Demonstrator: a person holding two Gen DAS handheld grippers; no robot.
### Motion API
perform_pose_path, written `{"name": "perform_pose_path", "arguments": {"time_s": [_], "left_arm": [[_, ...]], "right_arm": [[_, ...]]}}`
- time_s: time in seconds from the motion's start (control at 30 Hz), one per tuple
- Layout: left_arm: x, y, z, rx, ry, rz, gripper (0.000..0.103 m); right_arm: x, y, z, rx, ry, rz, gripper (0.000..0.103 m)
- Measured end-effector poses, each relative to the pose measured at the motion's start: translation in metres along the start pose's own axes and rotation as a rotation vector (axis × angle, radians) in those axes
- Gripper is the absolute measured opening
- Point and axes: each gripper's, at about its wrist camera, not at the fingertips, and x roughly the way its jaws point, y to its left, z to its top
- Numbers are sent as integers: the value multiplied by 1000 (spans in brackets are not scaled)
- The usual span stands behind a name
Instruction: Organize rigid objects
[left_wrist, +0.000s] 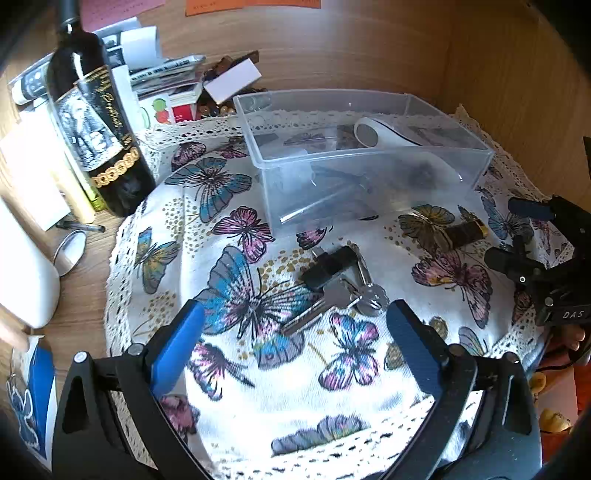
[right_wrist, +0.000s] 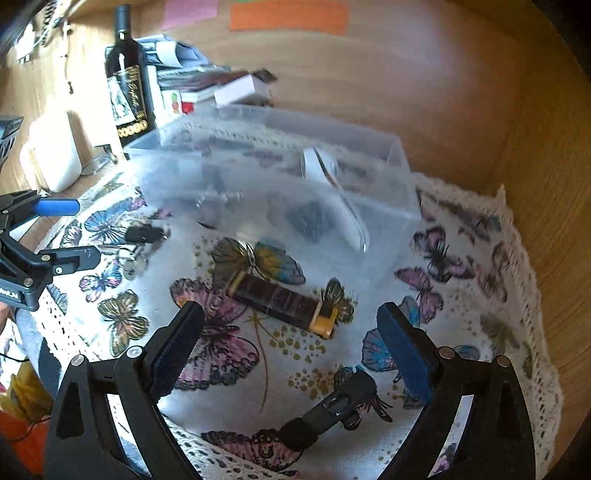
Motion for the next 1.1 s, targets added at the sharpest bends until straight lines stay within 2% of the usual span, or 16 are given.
{"name": "perform_pose_path", "arguments": {"time_s": [0.07, 0.23, 0.33, 0.4, 0.6, 0.77, 0.83, 0.87, 0.93, 0.97, 1.03, 1.1], "left_arm": [[6, -1, 6, -1, 18, -19, 83], [21, -8, 24, 27, 26, -19, 68], [34, -10, 29, 39, 65, -34, 60], [44, -9, 28, 38, 99, -42, 58], [41, -14, 22, 68, 82, -44, 55], [46, -19, 31, 66, 84, -63, 28], [48, -17, 33, 51, 83, -80, 28], [47, -13, 33, 46, 81, -87, 27], [46, -10, 32, 38, 75, -94, 27], [44, -8, 30, 37, 74, -96, 27], [40, -5, 28, 31, 68, -96, 27], [36, -5, 26, 25, 60, -95, 27]], "right_arm": [[5, -5, 1, 22, 16, 11, 94], [15, -12, 5, 47, 37, 24, 93], [21, -11, 8, 51, 54, 39, 93], [25, -11, 9, 47, 63, 46, 93], [35, -4, 14, 13, 88, 57, 93], [53, 4, 19, -5, 126, 51, 90], [55, 6, 20, -10, 130, 70, 80], [54, 6, 20, -11, 129, 74, 79], [53, 8, 21, -19, 128, 81, 57], [52, 9, 21, -19, 129, 86, 53], [50, 11, 21, -26, 128, 88, 36], [47, 13, 19, -30, 127, 87, 28]]}}
